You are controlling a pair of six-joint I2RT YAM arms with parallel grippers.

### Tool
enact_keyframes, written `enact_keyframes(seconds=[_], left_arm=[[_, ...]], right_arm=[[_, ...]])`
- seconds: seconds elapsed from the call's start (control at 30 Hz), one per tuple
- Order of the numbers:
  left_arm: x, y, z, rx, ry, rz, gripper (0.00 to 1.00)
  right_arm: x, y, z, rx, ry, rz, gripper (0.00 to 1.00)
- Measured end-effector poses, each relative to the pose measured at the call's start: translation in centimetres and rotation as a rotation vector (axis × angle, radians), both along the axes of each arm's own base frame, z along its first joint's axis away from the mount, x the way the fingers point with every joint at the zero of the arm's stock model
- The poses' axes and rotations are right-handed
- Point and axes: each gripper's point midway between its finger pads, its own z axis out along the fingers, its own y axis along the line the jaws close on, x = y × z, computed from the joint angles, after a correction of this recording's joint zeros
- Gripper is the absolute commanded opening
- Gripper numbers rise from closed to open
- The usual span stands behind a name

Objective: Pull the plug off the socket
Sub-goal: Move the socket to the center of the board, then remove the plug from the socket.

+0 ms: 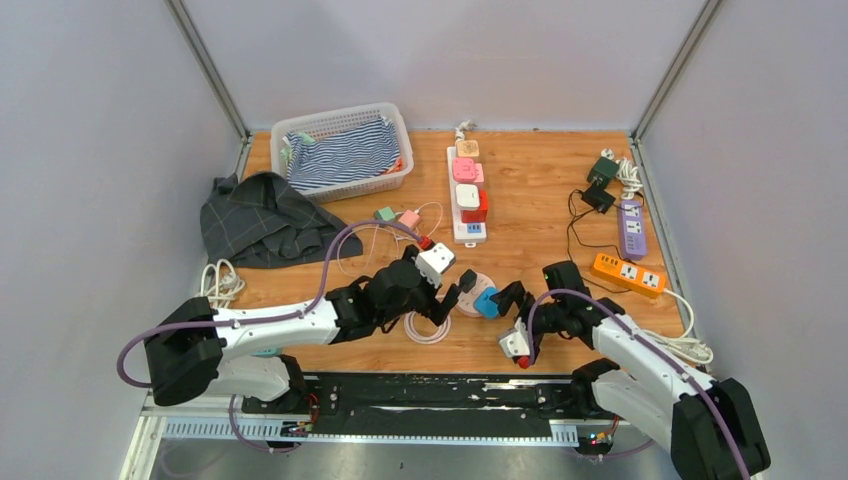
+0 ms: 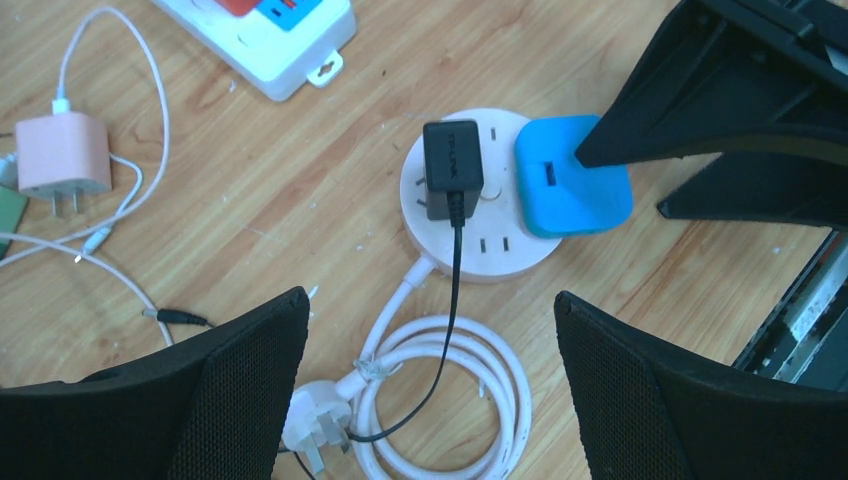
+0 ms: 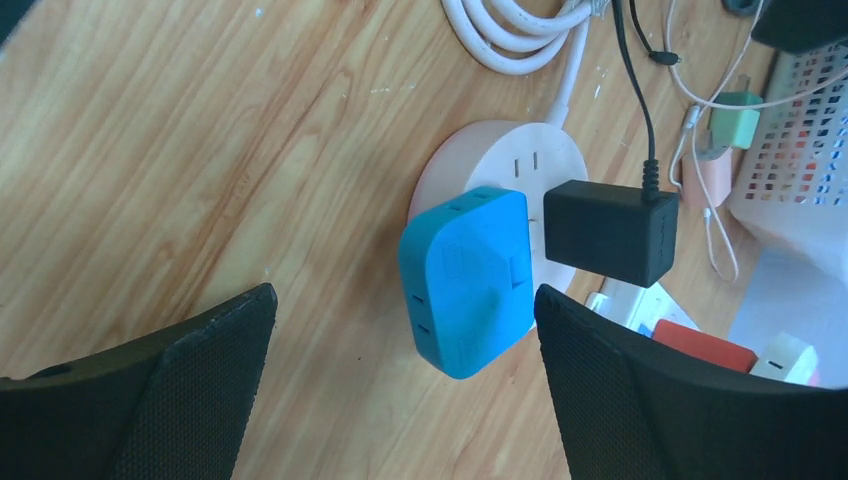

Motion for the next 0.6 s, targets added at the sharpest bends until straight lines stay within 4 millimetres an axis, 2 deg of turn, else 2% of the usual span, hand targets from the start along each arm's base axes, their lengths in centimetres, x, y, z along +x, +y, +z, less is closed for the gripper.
enact_keyframes(seconds=[0.07,0.2,0.37,0.6], left_arm=[[-0.1,0.3,-0.6,0.008,0.010,0.005,0.93],[-0.4,1.0,-1.8,0.025,0.031,0.020,0.93],[-0.7,1.5,-2.8,0.036,0.050,0.030,0.93],[-1.2,2.4,-3.8,0.050,0.063,0.033,0.93]], right_arm=[[0.5,0.0,-0.6,-0.017,-0.047,0.002,0.98],[2.0,0.8,-0.4,-0.010,-0.156,0.002,0.95],[2.9,1.8,-0.4,-0.008,-0.253,0.020,0.84],[3.8,1.7,0.3,-0.012,-0.314,-0.017,0.75]])
